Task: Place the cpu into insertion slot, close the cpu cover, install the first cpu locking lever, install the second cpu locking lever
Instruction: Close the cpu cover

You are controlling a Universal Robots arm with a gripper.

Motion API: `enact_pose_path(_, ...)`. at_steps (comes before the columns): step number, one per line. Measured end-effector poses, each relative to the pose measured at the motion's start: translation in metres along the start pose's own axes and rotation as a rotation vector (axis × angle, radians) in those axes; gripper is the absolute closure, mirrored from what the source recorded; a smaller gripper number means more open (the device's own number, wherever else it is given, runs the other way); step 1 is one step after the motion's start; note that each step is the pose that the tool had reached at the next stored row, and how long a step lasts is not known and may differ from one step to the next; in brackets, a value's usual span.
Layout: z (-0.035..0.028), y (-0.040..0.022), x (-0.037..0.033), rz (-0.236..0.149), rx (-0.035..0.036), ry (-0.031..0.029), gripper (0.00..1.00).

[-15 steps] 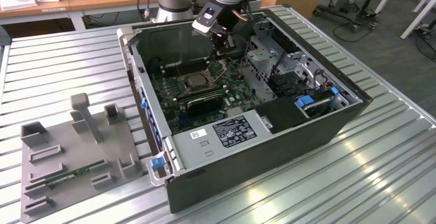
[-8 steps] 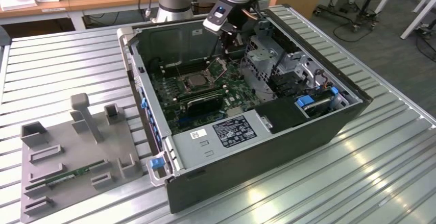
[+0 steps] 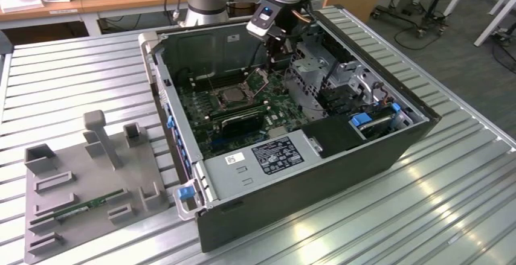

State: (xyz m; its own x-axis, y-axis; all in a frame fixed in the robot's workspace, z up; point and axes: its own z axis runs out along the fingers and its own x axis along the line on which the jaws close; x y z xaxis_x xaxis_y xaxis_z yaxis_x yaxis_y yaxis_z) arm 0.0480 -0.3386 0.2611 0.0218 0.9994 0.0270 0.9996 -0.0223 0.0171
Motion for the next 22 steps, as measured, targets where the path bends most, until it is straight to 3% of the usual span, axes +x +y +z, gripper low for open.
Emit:
enact_pose_path(4, 0.0017, 0.0001, -0.0001, 0.000, -0.0001, 0.0003, 0.89)
enact_pose_path(15, 0.0197, -0.0002, -0.0005, 0.000, -0.0001, 0.0001, 0.89)
enact_pose_path(22, 0.0213, -0.0003, -0.0006, 0.000, 0.0000, 0.0000, 0.89)
